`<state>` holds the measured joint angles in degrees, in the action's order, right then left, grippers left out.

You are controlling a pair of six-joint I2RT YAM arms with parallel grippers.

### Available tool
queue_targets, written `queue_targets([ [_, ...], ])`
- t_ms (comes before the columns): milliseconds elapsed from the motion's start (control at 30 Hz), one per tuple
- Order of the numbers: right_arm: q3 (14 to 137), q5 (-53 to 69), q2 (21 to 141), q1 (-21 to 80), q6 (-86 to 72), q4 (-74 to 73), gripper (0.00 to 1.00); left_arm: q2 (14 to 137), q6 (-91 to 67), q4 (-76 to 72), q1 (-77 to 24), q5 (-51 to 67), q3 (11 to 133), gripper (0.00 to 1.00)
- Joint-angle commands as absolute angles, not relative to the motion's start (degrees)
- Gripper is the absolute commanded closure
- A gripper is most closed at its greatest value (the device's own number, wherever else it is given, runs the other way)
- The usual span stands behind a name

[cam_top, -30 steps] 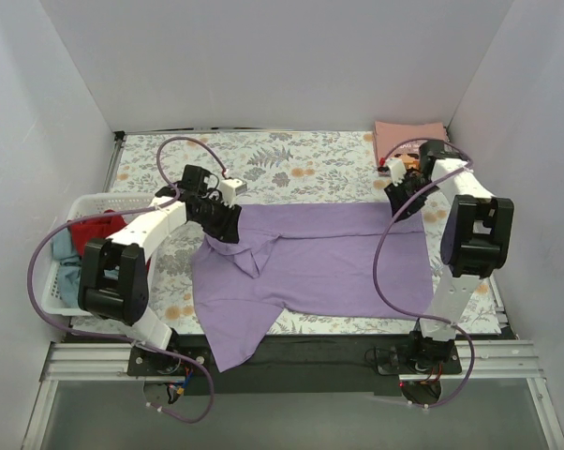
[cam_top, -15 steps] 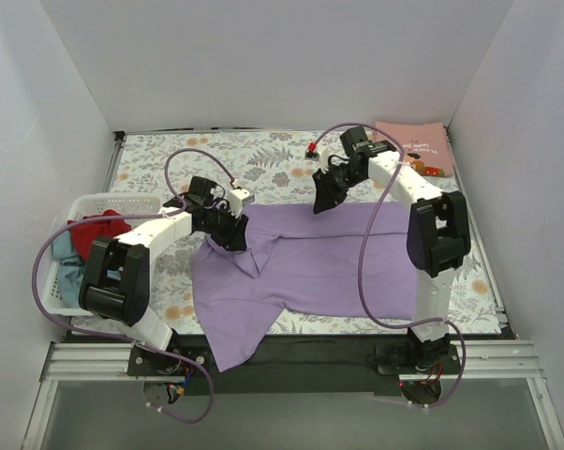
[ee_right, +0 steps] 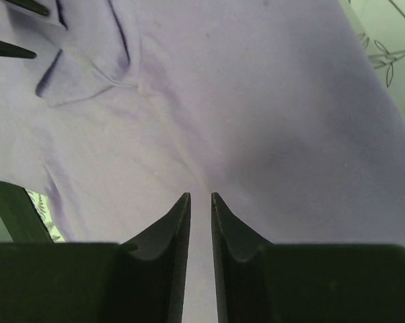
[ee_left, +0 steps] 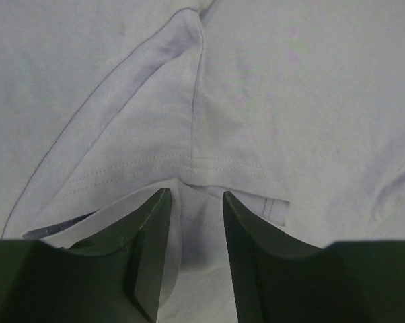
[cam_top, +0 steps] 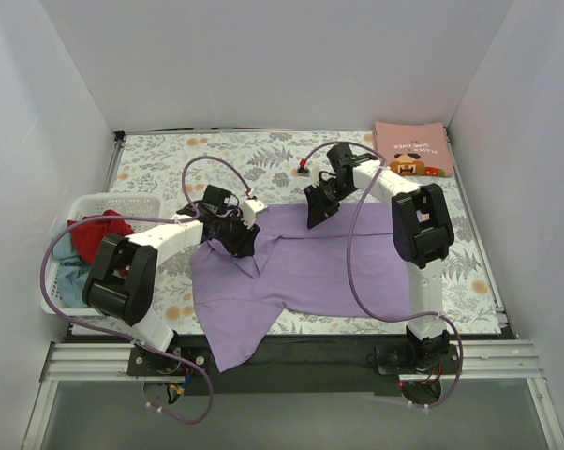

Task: Fold and stack the t-shirts
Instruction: Fold the tshirt

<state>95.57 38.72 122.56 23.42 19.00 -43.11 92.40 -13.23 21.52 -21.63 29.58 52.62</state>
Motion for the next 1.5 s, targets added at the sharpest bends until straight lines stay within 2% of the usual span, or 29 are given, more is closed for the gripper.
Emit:
queue_targets([
  [0, 94.3, 37.0, 123.3, 23.3, 18.4, -41.7, 0.76, 92.1, -11.9, 18.9, -22.0, 26.0, 51.4, 0.65],
  [233, 93.1, 36.4, 124.5, 23.2, 18.8, -41.5, 0.76, 92.3, -10.5, 17.0, -22.0, 23.1, 50.1, 0.66],
  [333, 92.8, 36.1, 124.5, 23.2, 19.0, -41.4, 0.76, 91.8, -9.8, 17.2, -22.0, 23.0, 50.0, 0.80],
  [367, 92.8, 35.9, 124.5, 23.2, 19.1, -41.5, 0.76, 91.1, -9.9, 17.1, -22.0, 22.9, 49.7, 0.91],
  [433, 92.6, 35.3, 124.5, 23.2, 19.4, -41.5, 0.77, 88.1, -10.1, 17.2, -22.0, 23.2, 49.2, 1.00],
  [600, 91.0, 32.9, 124.2, 23.2, 20.9, -41.0, 0.82, 77.3, -8.1, 19.7, -21.9, 28.9, 43.3, 1.00],
  [767, 90.4, 32.5, 122.5, 23.2, 21.7, -41.2, 0.83, 68.0, -2.8, 23.8, -21.0, 29.2, 36.9, 1.00],
  [1067, 91.4, 37.3, 114.5, 27.1, 18.3, -40.4, 0.80, 69.6, -3.5, 24.1, -17.8, 31.5, 35.2, 1.00],
  [1367, 91.6, 33.9, 114.3, 37.5, 9.2, -32.2, 0.64, 74.1, -3.3, 25.6, -13.4, 38.7, 38.1, 1.00],
  [1433, 92.2, 32.5, 115.5, 39.0, 8.2, -31.0, 0.54, 74.3, -2.3, 26.4, -13.2, 39.4, 38.0, 1.00],
  [1467, 92.7, 32.2, 115.9, 40.3, 7.8, -30.6, 0.43, 74.1, -2.2, 26.4, -13.2, 40.0, 37.9, 1.00],
])
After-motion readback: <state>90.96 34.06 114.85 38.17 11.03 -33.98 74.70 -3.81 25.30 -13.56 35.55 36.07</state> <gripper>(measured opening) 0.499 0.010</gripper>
